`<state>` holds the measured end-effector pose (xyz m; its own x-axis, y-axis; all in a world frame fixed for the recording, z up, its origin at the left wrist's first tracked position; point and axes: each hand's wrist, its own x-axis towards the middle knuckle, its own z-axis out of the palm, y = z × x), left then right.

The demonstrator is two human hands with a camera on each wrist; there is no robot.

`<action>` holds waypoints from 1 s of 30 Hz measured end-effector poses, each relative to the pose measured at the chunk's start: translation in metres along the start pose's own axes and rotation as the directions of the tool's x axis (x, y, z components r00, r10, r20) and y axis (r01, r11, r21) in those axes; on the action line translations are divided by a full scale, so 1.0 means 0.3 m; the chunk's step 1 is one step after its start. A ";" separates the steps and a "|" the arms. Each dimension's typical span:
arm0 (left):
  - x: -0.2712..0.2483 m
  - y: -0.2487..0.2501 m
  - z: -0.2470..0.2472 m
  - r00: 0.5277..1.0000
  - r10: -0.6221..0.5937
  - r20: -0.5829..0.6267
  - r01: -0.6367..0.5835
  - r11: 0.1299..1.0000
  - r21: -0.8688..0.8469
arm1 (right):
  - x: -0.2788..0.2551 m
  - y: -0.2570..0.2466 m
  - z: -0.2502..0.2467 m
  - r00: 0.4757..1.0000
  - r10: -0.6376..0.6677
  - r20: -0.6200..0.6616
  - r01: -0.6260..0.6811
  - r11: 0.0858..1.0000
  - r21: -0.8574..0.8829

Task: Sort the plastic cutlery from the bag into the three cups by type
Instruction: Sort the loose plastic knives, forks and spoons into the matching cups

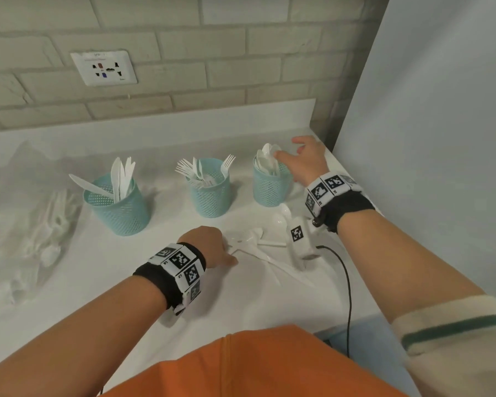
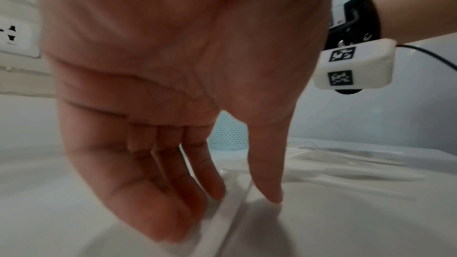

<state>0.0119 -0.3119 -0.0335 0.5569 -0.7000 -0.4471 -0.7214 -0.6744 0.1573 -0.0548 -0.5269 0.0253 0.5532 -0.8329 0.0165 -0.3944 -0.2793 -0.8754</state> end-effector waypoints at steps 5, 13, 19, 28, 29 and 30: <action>-0.017 0.015 0.020 0.999 0.009 -0.053 -0.013 0.997 -0.079 | -0.203 0.007 -0.021 0.982 -0.065 0.176 0.113 0.955 -0.275; -0.052 0.039 0.033 0.998 0.029 -0.056 -0.038 0.984 -0.176 | -0.435 0.144 0.085 0.850 0.195 0.490 0.218 0.716 -0.663; -0.080 0.058 0.047 0.999 0.010 -0.030 -0.018 0.960 -0.281 | -0.452 0.167 0.124 0.882 0.183 0.434 0.162 0.747 -0.645; -0.119 0.013 0.049 1.000 0.021 0.012 -0.018 0.973 -0.232 | -0.432 0.167 0.124 0.888 0.133 0.440 0.166 0.799 -0.578; -0.125 0.008 0.051 1.000 0.018 0.012 -0.014 0.974 -0.227 | -0.430 0.163 0.130 0.885 0.129 0.447 0.189 0.779 -0.598; -0.129 0.003 0.052 1.000 0.017 0.008 -0.014 0.973 -0.229 | -0.428 0.159 0.135 0.887 0.125 0.444 0.199 0.764 -0.614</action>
<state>-0.0167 -0.2817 -0.0297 0.5413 -0.7091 -0.4518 -0.6156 -0.7003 0.3615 -0.1149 -0.4139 -0.0383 0.7672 -0.5618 -0.3095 -0.6414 -0.6727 -0.3689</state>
